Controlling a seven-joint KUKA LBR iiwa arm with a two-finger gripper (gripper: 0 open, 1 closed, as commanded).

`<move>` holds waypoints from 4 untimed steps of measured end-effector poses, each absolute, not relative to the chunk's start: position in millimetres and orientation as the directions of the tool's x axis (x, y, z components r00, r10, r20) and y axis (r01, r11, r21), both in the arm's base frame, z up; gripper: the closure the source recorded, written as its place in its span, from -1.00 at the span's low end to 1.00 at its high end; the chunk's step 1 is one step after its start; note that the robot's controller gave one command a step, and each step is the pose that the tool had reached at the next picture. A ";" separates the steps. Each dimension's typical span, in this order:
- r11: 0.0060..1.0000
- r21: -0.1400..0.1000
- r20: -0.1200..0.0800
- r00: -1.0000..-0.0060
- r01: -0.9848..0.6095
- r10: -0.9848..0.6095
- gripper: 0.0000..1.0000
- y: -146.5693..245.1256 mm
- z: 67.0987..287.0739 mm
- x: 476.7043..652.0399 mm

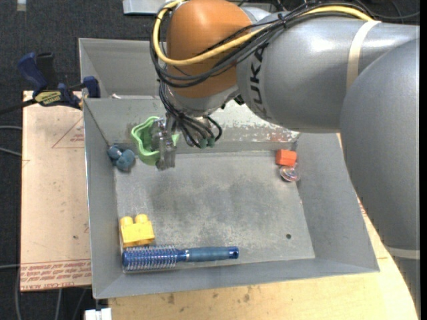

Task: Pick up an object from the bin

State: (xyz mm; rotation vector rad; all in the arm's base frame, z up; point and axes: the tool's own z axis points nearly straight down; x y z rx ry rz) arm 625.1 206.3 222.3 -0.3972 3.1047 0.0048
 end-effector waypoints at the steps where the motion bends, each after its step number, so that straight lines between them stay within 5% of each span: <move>1: 0.777 0.002 -0.001 -0.777 -0.629 -0.629 1.00 226.7 194.1 599.9; 2: 0.712 0.004 0.004 -0.712 -0.702 -0.702 1.00 230.6 137.7 570.8; 3: 0.706 -0.004 -0.011 -0.706 -0.709 -0.709 1.00 231.1 243.0 565.9; 4: 0.611 0.004 0.005 -0.611 -0.792 -0.792 1.00 196.3 156.0 567.2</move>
Offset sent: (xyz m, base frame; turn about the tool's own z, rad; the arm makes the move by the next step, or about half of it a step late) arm -0.0247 0.0189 -0.0272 -0.4261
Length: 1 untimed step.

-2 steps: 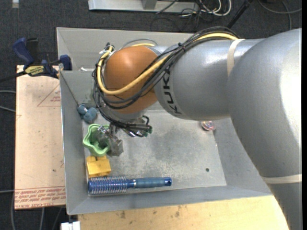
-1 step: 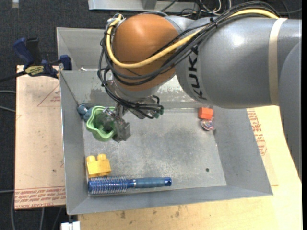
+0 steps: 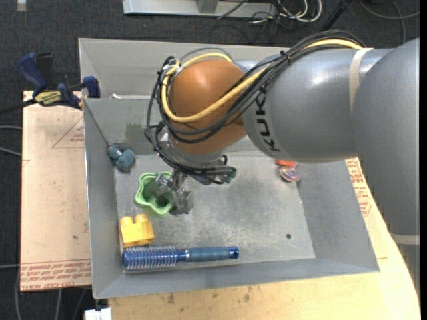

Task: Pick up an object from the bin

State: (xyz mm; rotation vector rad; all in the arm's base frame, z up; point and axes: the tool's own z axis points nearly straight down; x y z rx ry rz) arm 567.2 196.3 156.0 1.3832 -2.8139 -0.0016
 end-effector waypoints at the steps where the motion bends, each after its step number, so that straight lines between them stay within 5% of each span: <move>1: 0.637 -0.005 -0.011 -0.637 -0.771 -0.771 1.00 204.1 293.4 543.3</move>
Offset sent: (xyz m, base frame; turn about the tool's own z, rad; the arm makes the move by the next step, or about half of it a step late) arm -0.0255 0.0069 0.1323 0.0332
